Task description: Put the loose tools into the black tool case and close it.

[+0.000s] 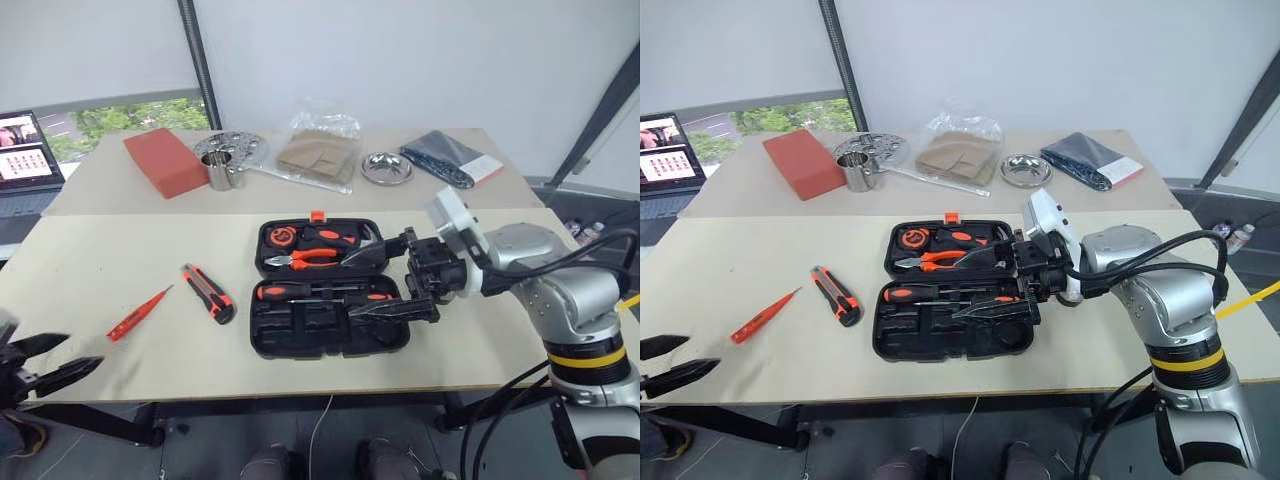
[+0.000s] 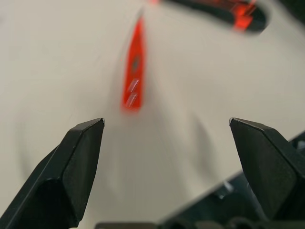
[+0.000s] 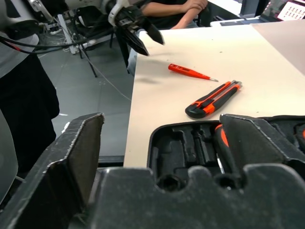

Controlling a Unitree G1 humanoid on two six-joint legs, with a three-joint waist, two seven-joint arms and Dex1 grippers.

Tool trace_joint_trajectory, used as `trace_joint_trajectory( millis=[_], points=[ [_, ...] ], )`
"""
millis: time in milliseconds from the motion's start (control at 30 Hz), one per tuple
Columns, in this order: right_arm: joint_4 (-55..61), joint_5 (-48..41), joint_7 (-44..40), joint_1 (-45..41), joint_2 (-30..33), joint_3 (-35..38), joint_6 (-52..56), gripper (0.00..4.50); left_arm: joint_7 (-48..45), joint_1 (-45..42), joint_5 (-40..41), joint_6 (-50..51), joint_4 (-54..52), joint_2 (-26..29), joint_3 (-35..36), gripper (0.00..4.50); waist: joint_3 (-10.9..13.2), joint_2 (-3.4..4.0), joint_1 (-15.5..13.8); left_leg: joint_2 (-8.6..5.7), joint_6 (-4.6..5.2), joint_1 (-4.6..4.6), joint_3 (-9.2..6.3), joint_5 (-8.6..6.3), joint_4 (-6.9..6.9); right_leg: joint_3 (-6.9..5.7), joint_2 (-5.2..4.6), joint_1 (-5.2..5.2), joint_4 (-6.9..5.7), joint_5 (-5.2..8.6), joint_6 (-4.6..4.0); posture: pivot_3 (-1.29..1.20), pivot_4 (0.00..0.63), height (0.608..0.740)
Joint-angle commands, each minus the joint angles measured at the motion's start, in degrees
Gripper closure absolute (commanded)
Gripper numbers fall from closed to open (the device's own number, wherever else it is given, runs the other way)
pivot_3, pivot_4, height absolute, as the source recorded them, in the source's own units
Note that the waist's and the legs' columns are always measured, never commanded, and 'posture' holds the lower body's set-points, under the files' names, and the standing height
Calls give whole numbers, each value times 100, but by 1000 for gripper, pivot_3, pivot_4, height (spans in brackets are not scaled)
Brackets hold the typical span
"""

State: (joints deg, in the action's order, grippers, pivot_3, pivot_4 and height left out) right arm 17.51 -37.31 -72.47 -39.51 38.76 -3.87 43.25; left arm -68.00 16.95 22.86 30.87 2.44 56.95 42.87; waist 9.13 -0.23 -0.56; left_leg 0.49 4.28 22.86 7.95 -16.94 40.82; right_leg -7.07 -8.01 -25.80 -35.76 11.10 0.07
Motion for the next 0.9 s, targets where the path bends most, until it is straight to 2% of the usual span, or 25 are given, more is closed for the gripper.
trace_joint_trajectory(
  millis=[33,133,233,367,400,467,500,667,700,800,900],
  points=[
    [169,-78,129,-33,-38,37,-114,125,119,-660,-360,-394,568,459,-700,0,-4,-8,-53,-2,-2,4,2,2,3,-1,-1,-6,-6,-3,-5,0,150,734],
    [246,-27,307,16,-71,67,-183,125,-16,-1416,-727,-491,1113,738,-1719,0,-12,-20,-62,-4,-5,20,12,4,4,3,0,-26,-12,-16,-14,0,150,734],
    [377,-10,488,135,-52,110,-198,125,6,-2561,-1174,-497,1863,737,-2729,0,-15,-26,-13,-9,-4,38,31,5,2,1,25,-29,-29,-19,-15,0,150,734],
    [580,-80,688,314,-10,169,-150,125,-32,-3654,-1622,-525,2781,596,-3609,0,-18,-37,40,-2,3,47,54,12,2,-3,69,-34,-35,-19,-15,0,150,734],
    [622,-90,721,357,5,178,-149,125,-69,-3820,-1720,-554,2940,574,-3776,0,-18,-37,58,0,41,46,60,33,1,-3,73,-35,-36,-18,-14,0,150,734],
    [722,-109,807,442,39,197,-136,0,-65,-4122,-1894,-627,3246,497,-4025,549,-18,-36,88,4,51,40,68,38,-4,-1,77,-33,-34,-14,-10,0,150,734],
    [768,-120,855,482,54,215,-126,0,-116,-4233,-1917,-624,3342,470,-4098,615,-18,-36,101,5,51,34,74,38,-5,2,76,-33,-31,-11,-9,0,150,734],
    [927,-154,1066,661,99,304,-135,0,-76,-4409,-2069,-1011,3678,419,-4269,2428,-18,-36,109,13,49,25,77,38,-3,7,66,-32,-33,-7,-7,0,150,734],
    [941,-138,1107,719,112,324,-148,0,-61,-4434,-2049,-1115,3723,419,-4234,2905,-18,-35,107,14,48,22,78,37,-2,9,62,-33,-34,-7,-8,0,150,734],
    [997,-155,1208,881,190,398,-103,0,-118,-4606,-1930,-1187,3750,489,-4100,3977,-18,-36,92,22,45,20,77,35,-1,9,55,-33,-36,-11,-13,0,150,734],
    [1132,-284,1259,1218,429,670,30,0,-700,-4833,-1566,-1341,3259,746,-3885,4076,-14,-45,74,25,48,31,76,37,5,5,57,-39,-36,-15,-19,0,150,734]
  ],
)
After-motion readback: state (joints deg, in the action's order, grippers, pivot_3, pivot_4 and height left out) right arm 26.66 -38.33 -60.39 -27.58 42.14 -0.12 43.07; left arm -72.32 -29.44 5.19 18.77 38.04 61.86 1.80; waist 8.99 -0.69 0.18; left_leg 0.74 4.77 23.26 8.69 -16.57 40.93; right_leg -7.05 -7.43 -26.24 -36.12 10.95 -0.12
